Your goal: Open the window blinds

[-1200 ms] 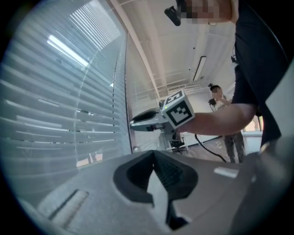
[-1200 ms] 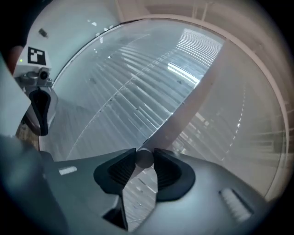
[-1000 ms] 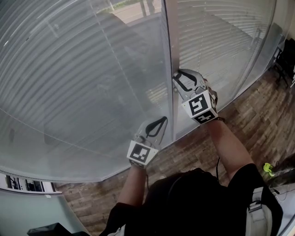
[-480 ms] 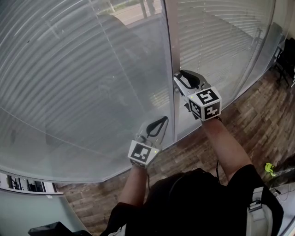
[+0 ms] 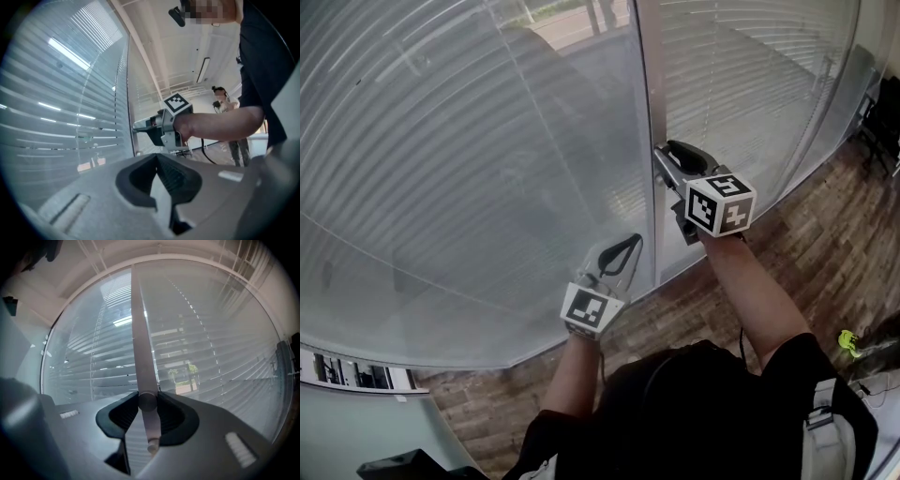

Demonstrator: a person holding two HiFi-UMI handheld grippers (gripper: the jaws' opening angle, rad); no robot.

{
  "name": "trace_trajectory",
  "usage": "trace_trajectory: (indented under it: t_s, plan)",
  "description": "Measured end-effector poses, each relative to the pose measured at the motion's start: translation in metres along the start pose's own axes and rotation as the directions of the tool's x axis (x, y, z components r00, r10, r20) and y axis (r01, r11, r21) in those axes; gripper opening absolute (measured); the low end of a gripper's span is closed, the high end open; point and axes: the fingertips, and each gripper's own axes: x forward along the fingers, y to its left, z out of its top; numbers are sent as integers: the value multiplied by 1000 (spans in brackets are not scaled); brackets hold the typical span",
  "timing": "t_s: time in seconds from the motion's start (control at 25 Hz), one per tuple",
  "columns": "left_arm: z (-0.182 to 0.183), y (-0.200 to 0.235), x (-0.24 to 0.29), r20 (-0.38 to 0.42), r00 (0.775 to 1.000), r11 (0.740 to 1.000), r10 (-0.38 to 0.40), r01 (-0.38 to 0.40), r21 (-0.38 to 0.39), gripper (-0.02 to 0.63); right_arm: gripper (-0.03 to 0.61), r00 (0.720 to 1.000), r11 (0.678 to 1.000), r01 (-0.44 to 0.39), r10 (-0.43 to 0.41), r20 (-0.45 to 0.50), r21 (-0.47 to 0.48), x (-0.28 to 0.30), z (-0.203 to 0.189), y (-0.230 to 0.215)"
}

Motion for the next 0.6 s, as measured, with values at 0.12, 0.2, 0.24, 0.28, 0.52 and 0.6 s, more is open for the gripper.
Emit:
trace_trajectory:
  t_s: [0.12, 0.2, 0.24, 0.28, 0.52, 0.6]
  plan:
    - [7, -1, -1, -4, 1000, 1000, 2, -2, -8, 3, 127, 1000, 1000, 5, -5, 5, 28, 0, 0, -1]
    - [6, 0, -1, 6, 1000, 1000, 5, -5, -1, 3, 127, 1000, 1000, 5, -5, 3, 17, 1, 0, -1]
    - [6, 0, -1, 1, 1000, 1000, 3, -3, -2, 4, 127, 1000, 1000, 4, -4, 1, 7, 1, 0, 0]
    - [7, -1, -1, -6, 1000, 1000, 0, 0, -4, 3, 127, 1000, 1000, 5, -5, -1, -3, 1, -1, 0]
    - [4, 1, 1, 18, 1000, 1000, 4, -5, 20, 3, 129, 1000, 998, 12, -13, -4, -54, 2, -2, 0]
    - [5, 0, 2, 19, 1000, 1000, 3, -3, 4, 5, 132, 1000, 998, 1, -1, -6, -59, 3, -1, 1]
